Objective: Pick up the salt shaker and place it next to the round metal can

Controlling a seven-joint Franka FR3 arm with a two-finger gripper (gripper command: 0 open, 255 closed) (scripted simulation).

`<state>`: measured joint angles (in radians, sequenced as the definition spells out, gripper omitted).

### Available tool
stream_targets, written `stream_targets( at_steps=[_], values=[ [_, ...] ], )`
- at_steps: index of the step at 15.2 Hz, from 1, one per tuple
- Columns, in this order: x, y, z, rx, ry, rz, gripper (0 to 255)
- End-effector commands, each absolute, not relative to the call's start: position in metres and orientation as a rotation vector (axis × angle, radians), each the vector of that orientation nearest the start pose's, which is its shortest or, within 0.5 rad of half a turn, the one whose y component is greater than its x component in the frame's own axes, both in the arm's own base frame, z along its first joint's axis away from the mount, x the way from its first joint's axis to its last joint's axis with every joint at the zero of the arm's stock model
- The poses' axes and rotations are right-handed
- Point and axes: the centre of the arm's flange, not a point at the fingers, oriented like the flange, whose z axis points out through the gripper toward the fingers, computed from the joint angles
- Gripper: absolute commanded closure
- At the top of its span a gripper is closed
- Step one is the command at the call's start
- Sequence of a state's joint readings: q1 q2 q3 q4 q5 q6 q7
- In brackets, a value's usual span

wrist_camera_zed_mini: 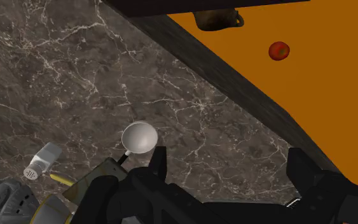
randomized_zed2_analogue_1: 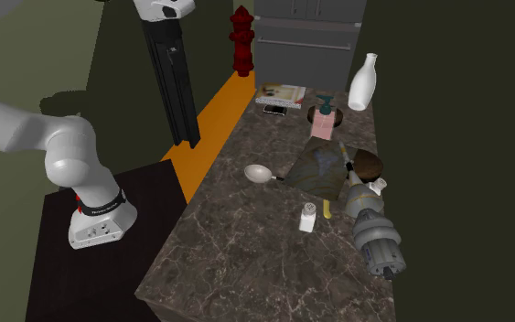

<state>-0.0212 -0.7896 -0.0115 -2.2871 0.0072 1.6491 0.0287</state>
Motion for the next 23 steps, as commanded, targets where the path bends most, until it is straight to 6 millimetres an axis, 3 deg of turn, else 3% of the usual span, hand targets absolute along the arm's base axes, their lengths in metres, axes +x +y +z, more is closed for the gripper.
stream_targets(
  at_steps=[1,23],
  values=[
    [0.314,-0.011,0.632,-3.116,0.091,-0.237,0],
    [0.432,-0.234,0.497,-3.135,0.237,-0.227,0]
  ],
)
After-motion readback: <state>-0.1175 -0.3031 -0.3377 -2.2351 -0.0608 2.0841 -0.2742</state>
